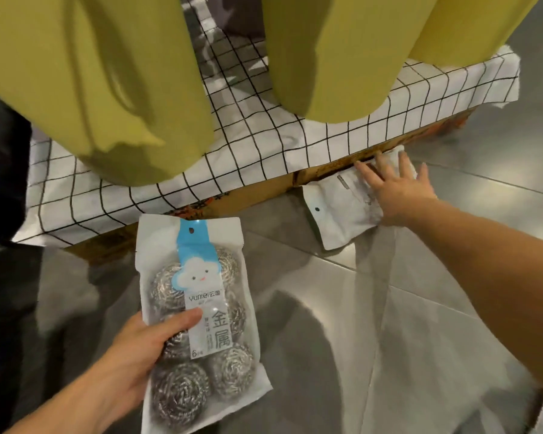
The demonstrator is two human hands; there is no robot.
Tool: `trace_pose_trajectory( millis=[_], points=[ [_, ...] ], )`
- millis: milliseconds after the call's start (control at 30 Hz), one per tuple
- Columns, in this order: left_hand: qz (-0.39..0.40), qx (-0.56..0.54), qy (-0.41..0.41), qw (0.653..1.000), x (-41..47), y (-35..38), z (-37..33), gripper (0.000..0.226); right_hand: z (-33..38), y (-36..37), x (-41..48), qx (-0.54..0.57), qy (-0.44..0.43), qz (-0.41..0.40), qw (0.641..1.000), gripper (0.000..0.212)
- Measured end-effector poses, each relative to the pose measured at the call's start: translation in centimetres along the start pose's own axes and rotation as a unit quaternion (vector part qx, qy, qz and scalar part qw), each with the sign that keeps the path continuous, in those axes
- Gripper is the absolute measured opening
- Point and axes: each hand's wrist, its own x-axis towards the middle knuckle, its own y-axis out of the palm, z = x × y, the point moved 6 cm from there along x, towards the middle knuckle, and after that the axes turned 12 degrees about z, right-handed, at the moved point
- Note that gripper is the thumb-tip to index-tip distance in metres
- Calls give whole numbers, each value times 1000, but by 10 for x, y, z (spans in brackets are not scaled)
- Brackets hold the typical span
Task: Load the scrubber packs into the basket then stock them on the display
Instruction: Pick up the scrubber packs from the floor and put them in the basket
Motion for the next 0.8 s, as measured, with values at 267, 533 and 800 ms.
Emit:
trace_pose_trajectory(
  millis=[267,533,800],
  points=[
    [-28,-7,-1,1000,-2,-17,-1,53,4,3,-7,8,-52,-26,998,117],
    [-7,29,41,999,-23,16,-19,55,13,41,-122,238,-58,-61,968,69],
    [54,65,147,986,-91,71,-84,39,0,0,-259,639,-63,-149,752,46]
  ],
)
